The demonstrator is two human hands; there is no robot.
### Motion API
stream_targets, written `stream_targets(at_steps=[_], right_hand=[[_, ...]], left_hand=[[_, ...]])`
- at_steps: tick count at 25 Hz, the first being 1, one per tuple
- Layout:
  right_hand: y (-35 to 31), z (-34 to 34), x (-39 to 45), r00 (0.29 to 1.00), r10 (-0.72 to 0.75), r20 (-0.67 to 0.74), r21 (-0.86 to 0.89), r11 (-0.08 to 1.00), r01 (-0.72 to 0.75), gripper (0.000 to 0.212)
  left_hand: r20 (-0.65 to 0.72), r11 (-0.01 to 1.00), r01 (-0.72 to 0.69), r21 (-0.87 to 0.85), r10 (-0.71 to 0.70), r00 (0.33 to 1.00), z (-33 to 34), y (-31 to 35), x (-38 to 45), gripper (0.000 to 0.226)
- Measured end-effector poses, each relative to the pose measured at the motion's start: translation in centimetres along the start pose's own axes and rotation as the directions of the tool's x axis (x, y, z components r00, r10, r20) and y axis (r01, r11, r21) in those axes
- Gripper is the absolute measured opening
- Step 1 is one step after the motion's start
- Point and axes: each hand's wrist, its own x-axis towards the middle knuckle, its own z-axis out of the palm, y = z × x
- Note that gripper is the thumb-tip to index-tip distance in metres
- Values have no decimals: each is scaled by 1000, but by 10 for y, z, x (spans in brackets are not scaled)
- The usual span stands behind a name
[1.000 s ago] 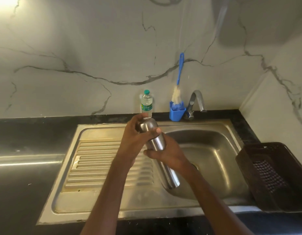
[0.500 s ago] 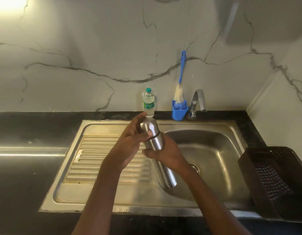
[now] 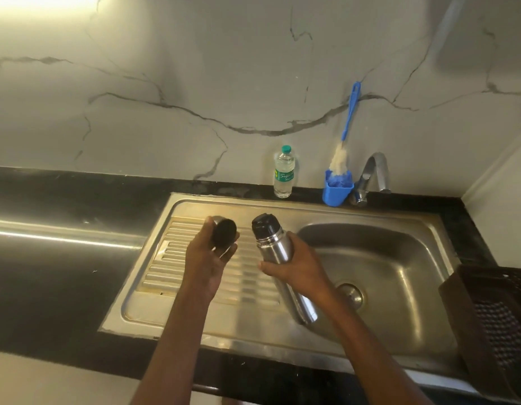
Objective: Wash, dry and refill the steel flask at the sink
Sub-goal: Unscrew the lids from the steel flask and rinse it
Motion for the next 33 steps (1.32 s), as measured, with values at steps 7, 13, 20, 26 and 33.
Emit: stream_targets(at_steps=[7, 13, 20, 26, 33], right_hand=[[-1, 60, 7, 996, 8, 91, -58, 998, -3, 62], [-9, 104, 24, 994, 29, 102, -106, 994, -18, 62], [-15, 137, 43, 997, 47, 66, -98, 994, -40, 61], [-19, 130, 37, 997, 62, 36, -35, 998, -61, 56], [-30, 57, 17, 982, 78, 172, 125, 987, -100, 52]], left_hand=[[-230, 933, -53, 355, 143, 963, -98, -31, 31, 53], [-35, 483, -200, 853, 434, 900, -128, -36, 61, 53], [91, 408, -248, 878, 366, 926, -165, -34, 93, 52], [79, 401, -301, 865, 483, 872, -146, -23, 90, 61], [641, 949, -147, 280, -70, 764, -10, 43, 39, 42]])
